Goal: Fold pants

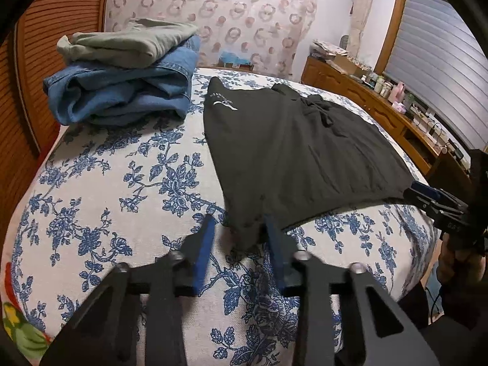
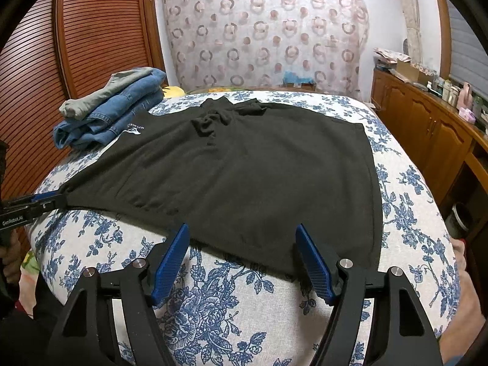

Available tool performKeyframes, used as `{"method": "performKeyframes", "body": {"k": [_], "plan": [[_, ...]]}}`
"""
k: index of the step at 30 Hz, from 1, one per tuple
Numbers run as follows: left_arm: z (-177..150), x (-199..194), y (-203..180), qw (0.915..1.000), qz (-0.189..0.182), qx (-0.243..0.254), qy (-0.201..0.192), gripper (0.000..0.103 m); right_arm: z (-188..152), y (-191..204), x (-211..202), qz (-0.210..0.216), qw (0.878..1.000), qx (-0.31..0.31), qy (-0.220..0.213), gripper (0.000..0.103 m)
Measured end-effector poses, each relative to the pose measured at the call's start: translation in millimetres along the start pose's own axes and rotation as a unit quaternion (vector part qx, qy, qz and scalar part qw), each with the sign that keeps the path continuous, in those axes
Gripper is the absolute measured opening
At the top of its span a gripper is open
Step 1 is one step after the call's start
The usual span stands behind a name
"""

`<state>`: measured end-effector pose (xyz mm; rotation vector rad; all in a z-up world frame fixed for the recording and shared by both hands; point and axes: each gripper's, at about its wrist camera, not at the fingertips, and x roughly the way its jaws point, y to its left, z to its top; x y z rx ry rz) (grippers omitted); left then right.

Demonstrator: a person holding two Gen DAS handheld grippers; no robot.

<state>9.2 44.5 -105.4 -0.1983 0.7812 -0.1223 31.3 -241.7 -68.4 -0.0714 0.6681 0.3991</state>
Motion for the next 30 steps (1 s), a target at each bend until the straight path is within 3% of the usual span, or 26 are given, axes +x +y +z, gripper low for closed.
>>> {"method": "performKeyframes", "body": {"k": [1, 4, 11, 23, 30], "plan": [[0.2, 0.5, 0.4, 1.0, -0.006, -0.003, 0.001, 0.016, -1.0, 0.8, 1.8, 0.0, 1.0, -0.002, -0.001, 0.074], [3.5, -1.7, -4.7, 0.9999, -0.01, 0.002, -0.003, 0.008, -4.3, 0.0, -2.8, 0.001, 1.0, -0.001, -0.003, 0.074], [31.9, -14.7, -32.5, 0.9976, -0.044, 0.04, -0.035, 0.006, 7.0, 3.0, 12.3, -0.004, 1.0, 0.003, -0.012, 0.074], [76.6, 1.8, -96.8, 0.987, -0.103, 0.118, -0.037, 0.005, 9.2, -8.3, 6.9, -0.003, 1.0, 0.009, -0.027, 0.074], [100.2, 14.1, -123.6, 0.9817, -0.131, 0.134, -0.034, 0.005, 7.9, -14.8, 5.2, -0.01, 0.999, 0.016, -0.027, 0.074]]}}
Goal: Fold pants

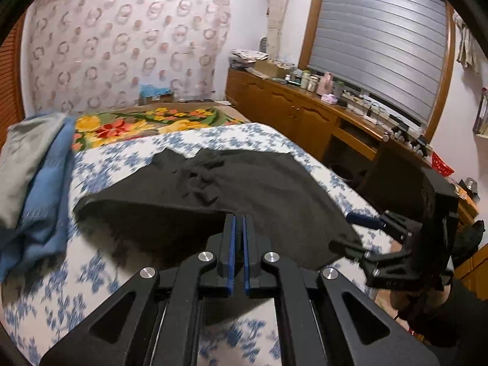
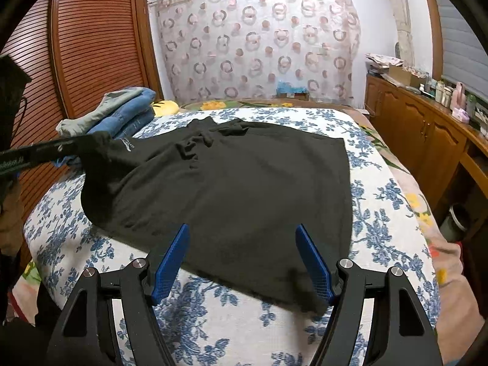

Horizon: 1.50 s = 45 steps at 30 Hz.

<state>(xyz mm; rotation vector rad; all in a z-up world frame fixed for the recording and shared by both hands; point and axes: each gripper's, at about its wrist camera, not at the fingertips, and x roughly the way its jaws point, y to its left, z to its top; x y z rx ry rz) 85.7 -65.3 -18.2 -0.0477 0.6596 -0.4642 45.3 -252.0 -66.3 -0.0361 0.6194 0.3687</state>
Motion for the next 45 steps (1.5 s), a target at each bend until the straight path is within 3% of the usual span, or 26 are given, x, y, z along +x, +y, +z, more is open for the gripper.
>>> {"method": "performKeyframes", "body": {"k": [7, 13, 21, 26, 28, 30, 32, 39, 45], "plan": [[27.0, 19.2, -22.3, 0.9993, -0.024, 0.027, 0.002, 0.005, -0.4, 3.1, -1.1, -0.004, 1.0, 0.007, 0.001, 0.074], [31.8, 44.8, -19.8, 0.9993, -0.022, 0.025, 0.018, 0.005, 3.5, 1.2, 0.8, -0.008, 1.0, 0.008, 0.001, 0.074], [24.7, 36.9, -18.1, 0.9994, 0.0, 0.028, 0.02, 0.006, 3.2, 2.7, 5.9, -0.007, 1.0, 0.005, 0.007, 0.074], [24.9, 18.9, -6.5, 0.9997, 0.015, 0.018, -0.001, 0.047, 5.7, 3.3, 8.0, -0.005, 1.0, 0.001, 0.008, 0.074], [24.6, 11.4, -0.6, 0.9996, 0.021, 0.016, -0.005, 0.05, 6.7, 3.6, 8.6, -0.006, 1.0, 0.0, 0.008, 0.074], [23.7, 7.9, 5.1, 0.9996, 0.023, 0.015, -0.003, 0.06, 7.9, 3.1, 9.4, -0.005, 1.0, -0.002, 0.008, 0.074], [19.3, 4.1, 11.1, 0.9995, 0.027, 0.014, -0.006, 0.084, 9.9, 4.2, 10.8, -0.003, 1.0, -0.004, 0.008, 0.074], [-15.0, 12.9, 39.9, 0.9974, 0.066, -0.014, 0.026, 0.084, 17.3, 7.9, 12.2, 0.02, 1.0, -0.011, 0.003, 0.073], [-42.4, 25.2, 54.5, 0.9936, 0.091, -0.026, 0.061, 0.084, 27.2, 17.8, 20.0, 0.033, 0.999, -0.027, 0.003, 0.06]]}}
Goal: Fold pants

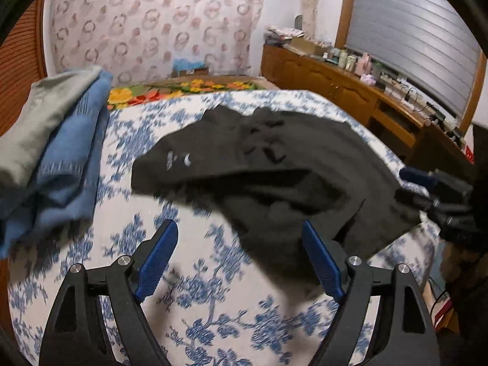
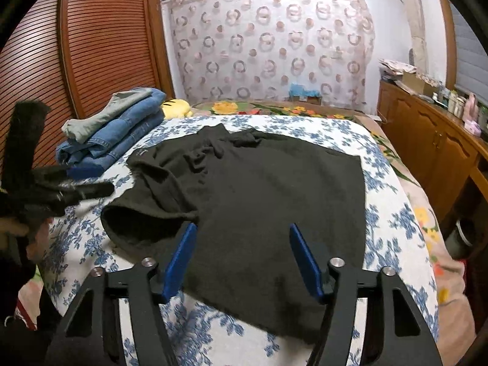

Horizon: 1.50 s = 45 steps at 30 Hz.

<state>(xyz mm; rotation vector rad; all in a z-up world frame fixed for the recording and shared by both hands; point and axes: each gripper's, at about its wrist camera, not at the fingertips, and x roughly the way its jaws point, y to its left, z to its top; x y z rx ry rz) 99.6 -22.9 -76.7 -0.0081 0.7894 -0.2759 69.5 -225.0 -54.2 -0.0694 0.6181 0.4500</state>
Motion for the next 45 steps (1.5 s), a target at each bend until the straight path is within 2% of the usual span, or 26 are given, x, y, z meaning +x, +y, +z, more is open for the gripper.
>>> {"method": "performKeyframes", "body": {"k": [6, 13, 21, 25, 30, 34, 40, 45], "plan": [[-11.5, 4.0, -1.7, 1.0, -0.004, -0.003, 0.006, 0.084, 13.9, 6.6, 8.8, 0.017, 1.0, -0.01, 0.0, 0.046], [-20.1, 6.2, 2.4, 0.9997, 0.0, -0.013, 0.019, 0.084, 22.0, 18.8, 32.0, 0.042, 0.998, -0.03, 0.018, 0.043], [-21.6, 6.7, 7.4, 0.9996, -0.006, -0.023, 0.015, 0.084, 25.9, 26.3, 74.4, 0.062, 0.994, -0.058, 0.072, 0.041], [-22.0, 4.8, 9.4, 0.9996, -0.005, -0.027, 0.009, 0.084, 29.2, 28.2, 85.7, 0.071, 0.992, -0.066, 0.086, 0.032], [-22.4, 3.9, 9.5, 0.9996, -0.004, -0.027, 0.005, 0.084, 29.9, 35.8, 89.2, 0.084, 0.989, -0.082, 0.091, 0.008], [-22.4, 0.9, 7.7, 0.9997, 0.001, -0.023, -0.002, 0.084, 32.0, 38.9, 73.9, 0.087, 0.99, -0.088, 0.065, 0.003], [-18.6, -5.1, 2.8, 0.9998, 0.002, -0.019, -0.009, 0.084, 43.9, 30.0, 31.5, 0.048, 0.996, -0.076, -0.019, 0.002], [-11.0, -14.4, -6.9, 0.9997, -0.005, -0.011, -0.022, 0.084, 45.6, 23.1, 6.9, 0.038, 0.996, -0.072, -0.046, 0.002]]}}
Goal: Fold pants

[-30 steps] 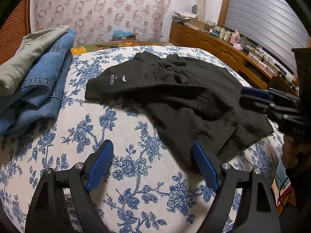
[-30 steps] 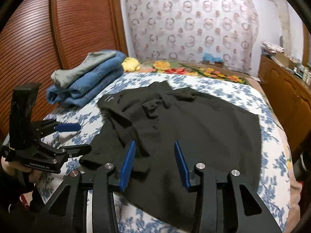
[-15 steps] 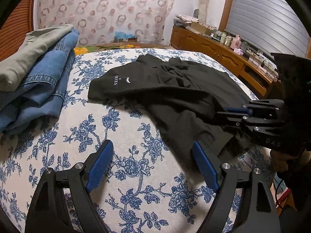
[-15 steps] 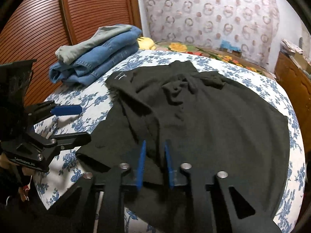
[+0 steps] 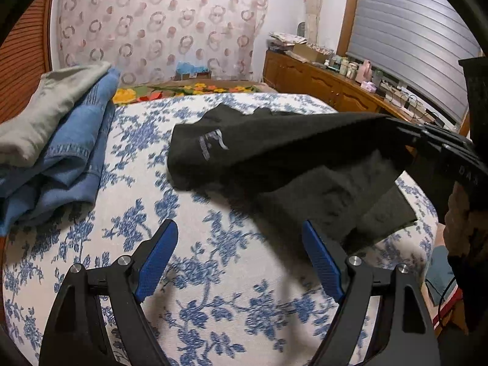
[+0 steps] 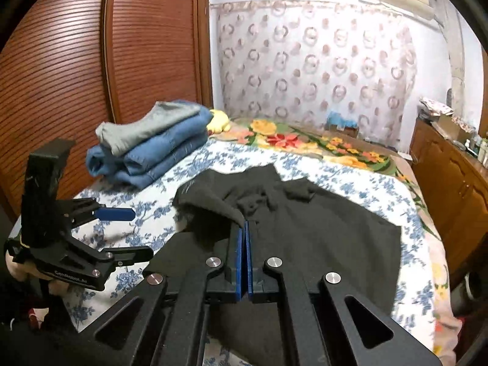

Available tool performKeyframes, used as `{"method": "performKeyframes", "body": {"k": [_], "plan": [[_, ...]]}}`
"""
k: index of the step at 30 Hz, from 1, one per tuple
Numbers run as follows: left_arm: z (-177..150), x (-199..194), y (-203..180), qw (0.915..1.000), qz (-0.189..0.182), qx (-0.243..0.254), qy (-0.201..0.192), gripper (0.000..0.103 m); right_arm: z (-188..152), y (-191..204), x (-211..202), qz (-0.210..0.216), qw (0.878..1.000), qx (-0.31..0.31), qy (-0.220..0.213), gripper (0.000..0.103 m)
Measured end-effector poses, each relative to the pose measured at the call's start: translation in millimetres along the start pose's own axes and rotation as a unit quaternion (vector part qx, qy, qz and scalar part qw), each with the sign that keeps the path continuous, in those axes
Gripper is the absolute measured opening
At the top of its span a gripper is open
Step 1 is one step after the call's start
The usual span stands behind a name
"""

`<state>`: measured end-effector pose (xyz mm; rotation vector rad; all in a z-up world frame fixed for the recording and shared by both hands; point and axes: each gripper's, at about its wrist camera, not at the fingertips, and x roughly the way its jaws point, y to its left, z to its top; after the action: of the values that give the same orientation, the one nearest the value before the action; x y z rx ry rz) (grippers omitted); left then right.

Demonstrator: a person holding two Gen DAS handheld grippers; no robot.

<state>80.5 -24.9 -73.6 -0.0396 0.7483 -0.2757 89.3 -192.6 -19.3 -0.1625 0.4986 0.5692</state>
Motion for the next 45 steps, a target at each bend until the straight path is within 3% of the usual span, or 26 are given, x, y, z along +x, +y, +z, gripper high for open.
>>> {"method": "performKeyframes", "body": {"k": [18, 35, 45], "plan": [[18.1, -2.8, -35.8, 0.9994, -0.026, 0.018, -0.017, 0.084, -26.4, -10.5, -61.9, -0.043, 0.999, 0.028, -0.012, 0.002], [17.3, 17.9, -71.9, 0.9978, -0.04, 0.052, 0.008, 0.084, -34.7, -12.3, -68.6, -0.079, 0.995, 0.068, 0.011, 0.002], [9.7, 28.6, -78.7, 0.9972, -0.033, 0.062, 0.026, 0.084, -46.9, -11.6, -53.4, -0.089, 0.991, 0.088, 0.053, 0.002]]}}
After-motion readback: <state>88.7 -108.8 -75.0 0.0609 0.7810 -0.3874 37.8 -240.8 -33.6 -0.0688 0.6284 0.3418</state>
